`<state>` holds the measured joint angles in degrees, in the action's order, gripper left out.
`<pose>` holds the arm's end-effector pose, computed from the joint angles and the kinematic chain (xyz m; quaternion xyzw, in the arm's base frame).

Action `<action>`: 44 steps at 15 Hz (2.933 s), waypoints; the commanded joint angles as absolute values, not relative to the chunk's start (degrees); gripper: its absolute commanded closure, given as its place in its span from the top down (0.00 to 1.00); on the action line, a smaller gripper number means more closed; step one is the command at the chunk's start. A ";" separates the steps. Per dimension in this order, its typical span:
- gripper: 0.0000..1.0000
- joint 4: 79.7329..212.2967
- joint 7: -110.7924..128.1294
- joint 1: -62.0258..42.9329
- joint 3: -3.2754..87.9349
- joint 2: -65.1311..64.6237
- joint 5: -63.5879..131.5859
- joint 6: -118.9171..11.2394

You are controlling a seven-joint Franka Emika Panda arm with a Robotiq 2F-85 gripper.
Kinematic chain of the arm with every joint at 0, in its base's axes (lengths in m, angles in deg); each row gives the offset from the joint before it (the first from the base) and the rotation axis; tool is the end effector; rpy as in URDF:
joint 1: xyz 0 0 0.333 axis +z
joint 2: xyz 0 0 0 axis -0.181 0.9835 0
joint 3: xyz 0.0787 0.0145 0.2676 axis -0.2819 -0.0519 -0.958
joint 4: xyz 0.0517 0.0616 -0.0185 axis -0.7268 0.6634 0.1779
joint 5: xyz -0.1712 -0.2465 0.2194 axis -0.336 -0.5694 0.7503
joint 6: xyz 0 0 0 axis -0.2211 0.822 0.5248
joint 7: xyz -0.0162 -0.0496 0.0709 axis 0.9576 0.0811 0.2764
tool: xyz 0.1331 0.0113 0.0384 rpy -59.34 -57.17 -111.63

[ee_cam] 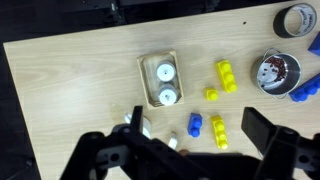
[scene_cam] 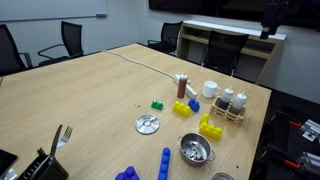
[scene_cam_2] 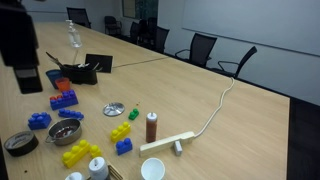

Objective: Put the sauce bottle in the basket

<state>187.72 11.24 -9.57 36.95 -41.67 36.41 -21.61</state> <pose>0.3967 0.0148 0.4313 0.9973 -0.0429 -0.0585 0.0143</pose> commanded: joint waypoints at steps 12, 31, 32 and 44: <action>1.00 178.82 5.47 -8.00 36.71 -27.14 39.50 -25.84; 1.00 163.83 4.31 -7.65 36.72 5.02 36.41 -54.04; 1.00 162.34 4.82 -7.56 36.79 6.13 35.80 -53.94; 1.00 156.57 6.99 -7.06 37.73 14.10 34.61 -57.59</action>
